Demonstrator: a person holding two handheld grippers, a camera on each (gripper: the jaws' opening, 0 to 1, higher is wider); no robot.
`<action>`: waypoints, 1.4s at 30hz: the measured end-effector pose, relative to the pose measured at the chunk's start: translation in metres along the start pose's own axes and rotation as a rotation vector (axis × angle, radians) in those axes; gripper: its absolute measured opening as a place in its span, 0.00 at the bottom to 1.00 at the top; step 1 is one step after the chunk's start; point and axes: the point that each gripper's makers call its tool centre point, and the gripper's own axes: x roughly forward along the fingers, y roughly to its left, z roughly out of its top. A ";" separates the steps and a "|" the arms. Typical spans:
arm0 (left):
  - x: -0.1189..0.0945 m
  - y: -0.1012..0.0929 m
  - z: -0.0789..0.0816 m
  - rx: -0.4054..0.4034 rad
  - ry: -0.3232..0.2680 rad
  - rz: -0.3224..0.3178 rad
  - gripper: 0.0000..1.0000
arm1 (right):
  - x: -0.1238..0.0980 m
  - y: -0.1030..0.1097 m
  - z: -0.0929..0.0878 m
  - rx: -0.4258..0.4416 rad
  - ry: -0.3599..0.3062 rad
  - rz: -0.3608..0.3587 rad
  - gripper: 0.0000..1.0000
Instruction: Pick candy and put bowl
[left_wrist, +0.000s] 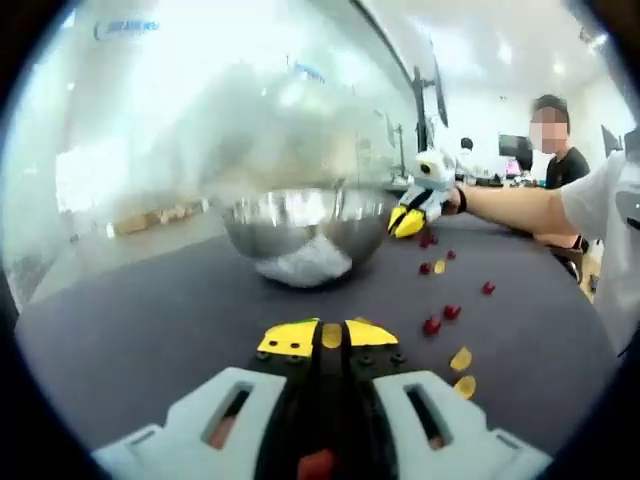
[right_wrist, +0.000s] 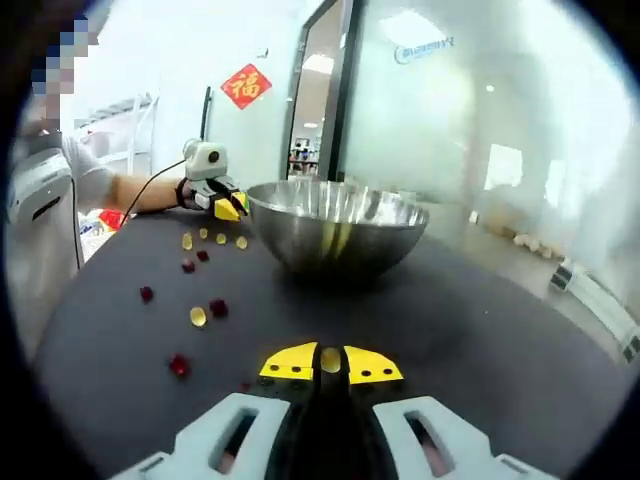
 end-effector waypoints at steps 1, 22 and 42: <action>0.001 0.000 0.011 0.024 -0.013 -0.001 0.03 | -0.003 -0.001 0.011 -0.007 -0.025 -0.004 0.04; 0.108 0.013 0.097 0.124 -0.084 -0.004 0.13 | -0.004 0.000 0.106 -0.103 -0.166 -0.011 0.04; 0.006 -0.005 0.073 0.026 -0.176 -0.004 0.23 | 0.035 -0.011 0.120 -0.109 -0.178 0.017 0.04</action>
